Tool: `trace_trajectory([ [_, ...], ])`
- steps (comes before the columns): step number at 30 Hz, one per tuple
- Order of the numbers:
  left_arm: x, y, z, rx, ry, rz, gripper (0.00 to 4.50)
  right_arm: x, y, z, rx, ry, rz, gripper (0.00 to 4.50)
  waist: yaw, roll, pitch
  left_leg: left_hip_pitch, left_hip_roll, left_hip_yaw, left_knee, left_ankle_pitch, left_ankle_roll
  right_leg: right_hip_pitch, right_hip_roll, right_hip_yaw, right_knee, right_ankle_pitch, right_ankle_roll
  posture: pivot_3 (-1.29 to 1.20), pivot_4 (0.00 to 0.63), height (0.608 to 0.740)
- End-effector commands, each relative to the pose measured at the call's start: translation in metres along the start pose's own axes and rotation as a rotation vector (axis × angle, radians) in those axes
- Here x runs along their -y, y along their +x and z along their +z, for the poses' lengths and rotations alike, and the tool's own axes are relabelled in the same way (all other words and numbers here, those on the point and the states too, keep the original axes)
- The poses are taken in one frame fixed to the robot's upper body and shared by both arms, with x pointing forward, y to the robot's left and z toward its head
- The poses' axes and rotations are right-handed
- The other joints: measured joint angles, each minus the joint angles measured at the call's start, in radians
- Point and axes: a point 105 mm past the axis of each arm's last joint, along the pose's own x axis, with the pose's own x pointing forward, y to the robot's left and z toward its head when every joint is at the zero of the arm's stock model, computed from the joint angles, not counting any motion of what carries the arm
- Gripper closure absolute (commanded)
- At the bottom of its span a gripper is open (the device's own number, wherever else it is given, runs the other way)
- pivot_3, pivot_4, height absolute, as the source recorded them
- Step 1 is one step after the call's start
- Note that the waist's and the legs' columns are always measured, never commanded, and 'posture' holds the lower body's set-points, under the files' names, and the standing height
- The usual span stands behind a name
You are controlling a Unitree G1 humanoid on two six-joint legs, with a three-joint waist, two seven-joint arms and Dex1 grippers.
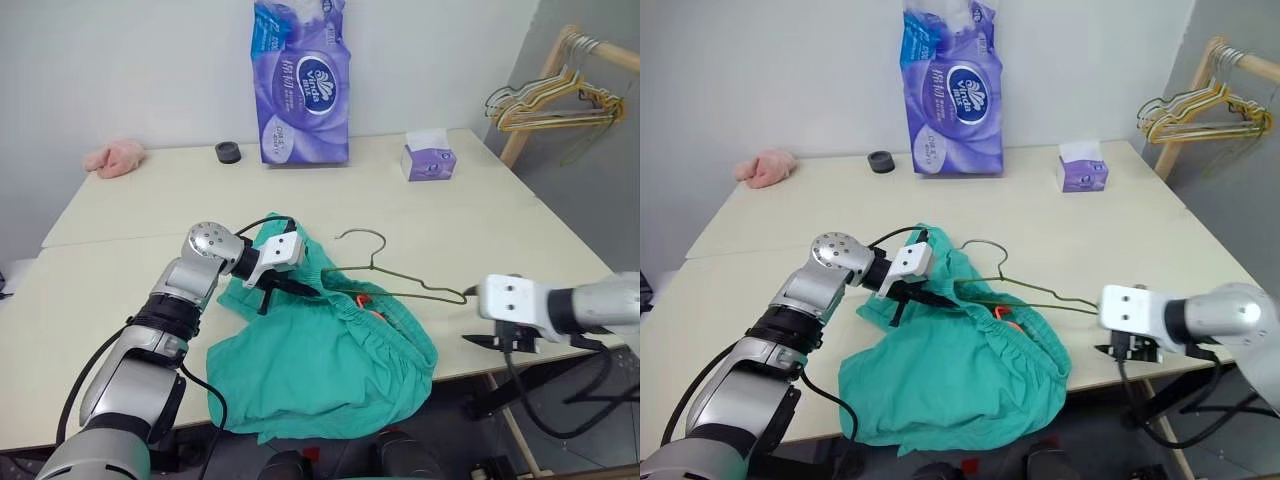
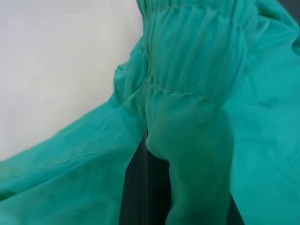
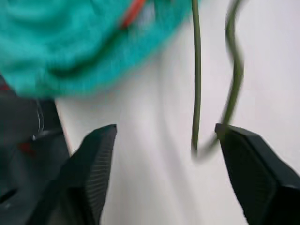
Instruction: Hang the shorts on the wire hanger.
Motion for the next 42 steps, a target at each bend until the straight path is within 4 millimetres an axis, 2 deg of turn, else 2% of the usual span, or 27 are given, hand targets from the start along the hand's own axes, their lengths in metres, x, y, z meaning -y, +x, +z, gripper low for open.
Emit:
trace_trajectory([
  [1, -0.011, -0.011, 0.011, 0.013, 0.043, 0.054, 4.5, -0.011, -0.009, -0.006, 0.089, 0.257, -0.032, 1.07, 0.0, -0.001, 0.0, 0.0, 0.0, 0.0, 0.0, 0.0, 0.0, 0.0, 0.0, 0.0, 0.001, 0.0, 0.0, -0.21, 0.05, 0.74],
  [4, -0.013, -0.014, 0.011, 0.016, 0.037, 0.062, 4.5, -0.035, -0.002, -0.008, 0.148, 0.423, -0.005, 1.07, -0.002, 0.0, 0.0, 0.001, 0.0, 0.0, 0.0, 0.0, 0.0, 0.0, 0.0, 0.0, 0.002, 0.0, 0.0, -0.21, 0.054, 0.74],
  [7, -0.015, -0.016, 0.013, 0.026, 0.024, 0.066, 4.5, -0.063, 0.015, 0.007, 0.265, 0.605, 0.038, 1.07, -0.009, -0.001, -0.001, 0.002, 0.001, 0.001, 0.0, 0.0, 0.0, 0.0, 0.001, 0.001, 0.002, -0.002, 0.004, -0.21, 0.055, 0.74],
  [9, -0.016, -0.017, 0.013, 0.025, 0.025, 0.068, 4.5, -0.072, 0.029, 0.009, 0.288, 0.707, 0.025, 1.07, -0.009, 0.001, -0.001, 0.002, 0.002, 0.001, 0.0, 0.0, 0.0, 0.0, 0.001, 0.002, 0.002, -0.003, 0.004, -0.22, 0.055, 0.74],
  [13, -0.017, -0.017, 0.015, 0.026, 0.027, 0.067, 4.5, -0.076, 0.047, 0.002, 0.293, 0.855, -0.021, 1.07, -0.003, -0.003, -0.002, 0.001, 0.001, 0.0, 0.0, 0.0, 0.0, 0.0, 0.0, 0.001, 0.0, -0.002, 0.003, -0.21, 0.055, 0.74],
  [16, -0.017, -0.017, 0.016, 0.024, 0.032, 0.064, 4.5, -0.079, 0.056, 0.006, 0.329, 0.919, 0.015, 1.07, 0.007, -0.003, -0.002, -0.001, 0.001, -0.004, -0.001, 0.0, 0.0, 0.0, 0.0, -0.004, 0.0, 0.0, 0.0, -0.21, 0.055, 0.74],
  [20, -0.017, -0.017, 0.017, 0.026, 0.031, 0.068, 4.5, -0.082, 0.062, 0.01, 0.338, 0.945, 0.04, 1.07, 0.018, -0.002, -0.002, -0.002, 0.001, -0.009, -0.002, 0.0, -0.001, -0.001, 0.0, -0.008, 0.001, -0.002, -0.002, -0.2, 0.055, 0.74],
  [27, -0.016, -0.018, 0.018, 0.026, 0.027, 0.071, 4.5, -0.095, 0.078, 0.029, 0.362, 0.958, 0.12, 1.07, 0.022, -0.001, -0.002, -0.001, 0.001, -0.011, -0.002, 0.0, -0.001, 0.0, 0.001, -0.01, 0.002, -0.002, -0.002, -0.19, 0.057, 0.74],
  [33, -0.015, -0.019, 0.018, 0.025, 0.025, 0.073, 4.5, -0.092, 0.083, 0.027, 0.337, 0.944, 0.07, 1.07, 0.022, -0.001, -0.002, -0.002, 0.0, -0.012, -0.002, 0.0, -0.001, 0.0, 0.001, -0.01, 0.001, -0.002, -0.002, -0.19, 0.06, 0.74],
  [37, -0.014, -0.019, 0.018, 0.026, 0.021, 0.071, 4.5, -0.084, 0.086, 0.02, 0.319, 0.954, 0.003, 1.91, 0.021, -0.001, -0.002, -0.001, 0.0, -0.011, -0.001, 0.0, -0.001, 0.0, 0.001, -0.01, 0.002, -0.002, -0.002, -0.19, 0.061, 0.74],
  [42, -0.015, -0.024, 0.016, 0.022, 0.009, 0.083, 4.5, -0.072, 0.079, 0.012, 0.336, 0.995, -0.057, 3.71, 0.02, -0.001, -0.001, -0.001, 0.0, -0.011, -0.001, 0.0, 0.0, 0.001, 0.001, -0.01, 0.002, -0.002, -0.002, -0.2, 0.062, 0.74],
])
